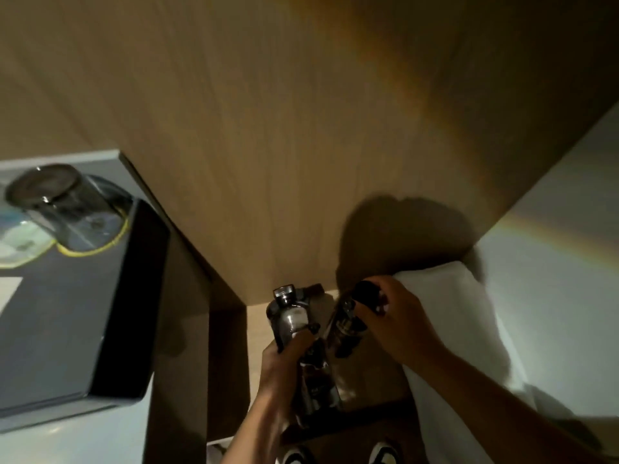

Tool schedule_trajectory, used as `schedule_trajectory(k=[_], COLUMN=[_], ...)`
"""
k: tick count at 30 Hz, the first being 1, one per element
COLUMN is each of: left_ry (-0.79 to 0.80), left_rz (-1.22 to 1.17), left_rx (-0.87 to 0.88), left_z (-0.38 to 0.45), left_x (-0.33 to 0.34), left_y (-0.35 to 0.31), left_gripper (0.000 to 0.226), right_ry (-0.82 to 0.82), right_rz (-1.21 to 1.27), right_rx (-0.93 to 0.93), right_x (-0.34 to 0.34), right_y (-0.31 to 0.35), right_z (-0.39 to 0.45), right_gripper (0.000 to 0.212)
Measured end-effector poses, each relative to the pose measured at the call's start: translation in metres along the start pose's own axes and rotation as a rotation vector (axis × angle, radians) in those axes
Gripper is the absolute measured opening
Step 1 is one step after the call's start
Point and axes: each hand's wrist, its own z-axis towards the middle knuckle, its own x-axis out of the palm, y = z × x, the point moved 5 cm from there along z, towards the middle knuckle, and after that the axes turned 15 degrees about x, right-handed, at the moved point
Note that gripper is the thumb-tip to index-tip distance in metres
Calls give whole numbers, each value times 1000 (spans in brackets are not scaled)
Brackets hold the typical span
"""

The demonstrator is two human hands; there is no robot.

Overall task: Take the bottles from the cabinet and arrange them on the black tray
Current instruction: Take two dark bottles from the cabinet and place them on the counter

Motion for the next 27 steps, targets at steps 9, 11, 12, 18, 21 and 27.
schedule_trajectory(k=[9, 11, 12, 18, 21, 27], left_ry=[68, 47, 35, -32, -88, -111], left_rz=[-377, -435, -461, -644, -713, -768], left_rx=[-13, 16, 30, 92, 135, 224], left_z=[-62, -78, -86, -148, -178, -219], left_x=[66, 80, 86, 126, 136, 127], left_y=[-46, -51, -53, -55, -61, -84], left_gripper=[37, 34, 37, 43, 33, 32], right_ry=[-4, -31, -47, 11, -32, 260], right_rz=[-9, 7, 19, 17, 49, 261], right_rx=[-170, -263, -301, -404, -470, -493], right_x=[-94, -113, -123, -162, -179, -166], right_y=[44, 54, 58, 77, 94, 118], right_z=[-60, -72, -77, -112, -135, -176], right_gripper=[23, 14, 13, 15, 19, 24])
